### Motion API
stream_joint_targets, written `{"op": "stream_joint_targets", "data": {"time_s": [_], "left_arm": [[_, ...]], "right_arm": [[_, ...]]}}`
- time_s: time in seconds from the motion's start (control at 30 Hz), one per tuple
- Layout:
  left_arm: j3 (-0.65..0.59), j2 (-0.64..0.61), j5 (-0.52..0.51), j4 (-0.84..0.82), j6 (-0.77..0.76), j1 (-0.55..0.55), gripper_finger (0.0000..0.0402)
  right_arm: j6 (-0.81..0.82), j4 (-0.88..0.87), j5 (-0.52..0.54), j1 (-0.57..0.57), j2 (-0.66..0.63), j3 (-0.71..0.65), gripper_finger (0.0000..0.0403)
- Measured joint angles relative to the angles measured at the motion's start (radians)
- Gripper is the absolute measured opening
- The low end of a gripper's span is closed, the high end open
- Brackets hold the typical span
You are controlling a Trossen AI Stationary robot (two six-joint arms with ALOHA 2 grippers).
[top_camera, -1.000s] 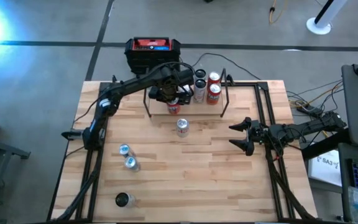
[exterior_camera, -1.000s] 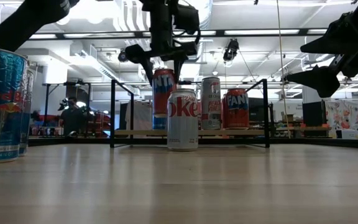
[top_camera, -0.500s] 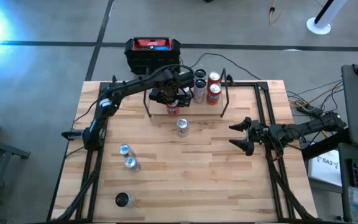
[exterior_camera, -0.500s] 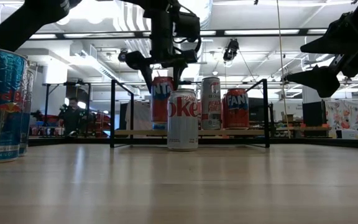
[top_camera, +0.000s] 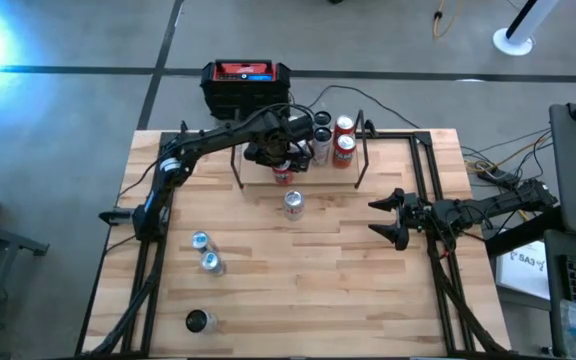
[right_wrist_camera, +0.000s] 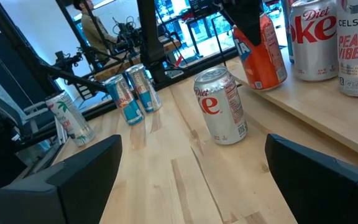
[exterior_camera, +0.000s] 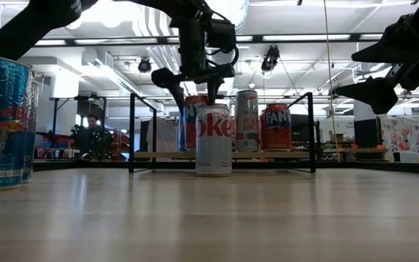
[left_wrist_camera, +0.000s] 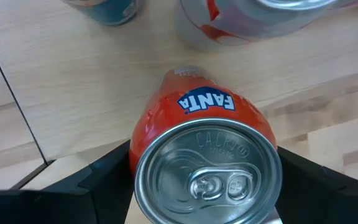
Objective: Place canned beverage on shelf
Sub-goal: Put the red soda can on the shelf aligned with the silver soda can
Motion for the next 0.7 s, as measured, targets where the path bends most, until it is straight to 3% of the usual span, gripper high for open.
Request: {"op": "stream_joint_targets", "data": {"time_s": [0.33, 0.7], "left_arm": [[-0.005, 0.0, -0.063, 0.007, 0.005, 0.006, 0.0292], [-0.004, -0.001, -0.073, 0.024, 0.003, 0.006, 0.0363]], "right_arm": [[0.0, 0.0, 0.0, 0.0, 0.0, 0.0, 0.038], [0.0, 0.0, 0.0, 0.0, 0.0, 0.0, 0.038]]}}
